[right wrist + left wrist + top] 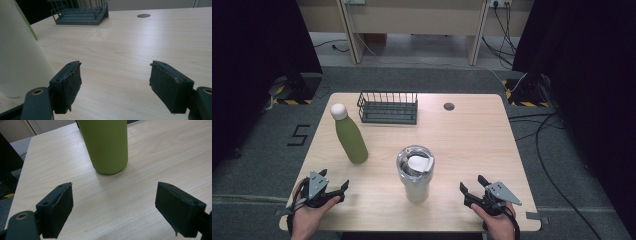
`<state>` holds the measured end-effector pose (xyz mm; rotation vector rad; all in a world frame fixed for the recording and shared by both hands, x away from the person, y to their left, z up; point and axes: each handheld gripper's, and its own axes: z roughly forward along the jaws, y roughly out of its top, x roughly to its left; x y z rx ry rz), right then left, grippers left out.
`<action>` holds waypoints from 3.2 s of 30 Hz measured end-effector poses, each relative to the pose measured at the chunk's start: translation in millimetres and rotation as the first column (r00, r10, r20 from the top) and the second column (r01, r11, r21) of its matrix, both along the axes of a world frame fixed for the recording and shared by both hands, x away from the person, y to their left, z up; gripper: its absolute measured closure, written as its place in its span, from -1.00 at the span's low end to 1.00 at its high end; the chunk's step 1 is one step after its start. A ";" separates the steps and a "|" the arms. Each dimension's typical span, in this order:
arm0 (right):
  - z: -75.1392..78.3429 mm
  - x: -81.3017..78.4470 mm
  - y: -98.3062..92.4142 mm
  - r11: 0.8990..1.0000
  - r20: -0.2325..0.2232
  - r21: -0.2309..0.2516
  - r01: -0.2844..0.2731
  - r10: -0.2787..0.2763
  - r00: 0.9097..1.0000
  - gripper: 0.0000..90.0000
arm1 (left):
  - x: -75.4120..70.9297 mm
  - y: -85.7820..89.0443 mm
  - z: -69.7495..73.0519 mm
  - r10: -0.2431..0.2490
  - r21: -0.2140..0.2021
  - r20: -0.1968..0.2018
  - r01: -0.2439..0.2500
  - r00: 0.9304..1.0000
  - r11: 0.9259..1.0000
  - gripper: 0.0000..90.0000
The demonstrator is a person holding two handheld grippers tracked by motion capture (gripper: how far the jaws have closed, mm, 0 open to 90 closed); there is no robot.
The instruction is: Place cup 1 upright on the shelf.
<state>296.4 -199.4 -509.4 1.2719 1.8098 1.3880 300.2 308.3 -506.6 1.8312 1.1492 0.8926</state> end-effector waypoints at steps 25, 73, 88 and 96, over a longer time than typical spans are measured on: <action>12.1 -7.0 56.4 0.958 0.084 -0.016 -0.287 0.287 0.954 -0.66 | 2.5 2.0 4.0 -0.009 -0.009 0.022 0.010 1.000 1.000 -0.69; 11.0 24.5 136.9 0.915 0.150 -0.078 -0.397 0.404 0.902 -0.79 | 4.6 2.0 1.9 -0.023 -0.003 0.011 0.023 1.000 1.000 -0.68; 12.4 21.2 138.3 0.920 0.160 -0.096 -0.381 0.392 0.906 -0.78 | 4.3 0.7 1.4 -0.038 -0.006 0.010 0.038 0.999 0.999 -0.68; 13.8 24.5 137.7 0.926 0.144 -0.080 -0.370 0.378 0.915 -0.78 | 4.6 -0.9 0.9 -0.038 -0.009 0.011 0.038 0.999 0.999 -0.68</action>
